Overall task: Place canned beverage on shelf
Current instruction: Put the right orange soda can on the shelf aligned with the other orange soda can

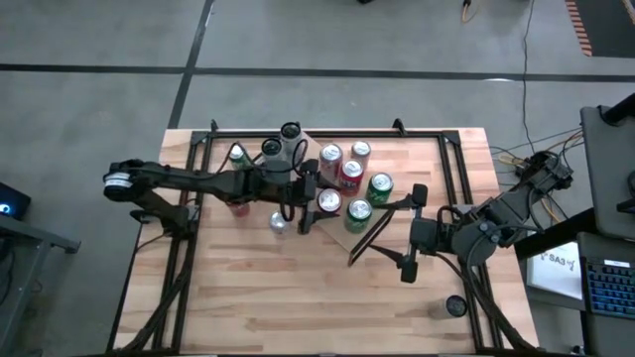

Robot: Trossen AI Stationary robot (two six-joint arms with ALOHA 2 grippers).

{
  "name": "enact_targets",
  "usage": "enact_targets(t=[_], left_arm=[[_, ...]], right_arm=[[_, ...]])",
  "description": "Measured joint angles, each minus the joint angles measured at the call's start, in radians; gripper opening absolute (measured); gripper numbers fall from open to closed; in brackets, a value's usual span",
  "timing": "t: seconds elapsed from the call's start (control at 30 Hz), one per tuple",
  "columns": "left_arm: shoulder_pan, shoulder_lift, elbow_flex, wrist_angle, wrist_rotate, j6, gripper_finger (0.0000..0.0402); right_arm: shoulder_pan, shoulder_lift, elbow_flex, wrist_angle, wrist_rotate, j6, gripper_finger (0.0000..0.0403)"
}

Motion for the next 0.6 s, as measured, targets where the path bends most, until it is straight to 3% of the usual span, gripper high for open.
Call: enact_targets(t=[0.13,0.6], left_arm=[[0.000,-0.007,-0.051,0.108,0.027,-0.029,0.0280],[0.000,-0.006,-0.096,0.105,-0.025,-0.073,0.0280]], right_arm=[[0.000,0.000,-0.005,-0.001,0.000,0.002,0.0368],[0.000,0.001,-0.010,0.001,0.000,0.011,0.0368]])
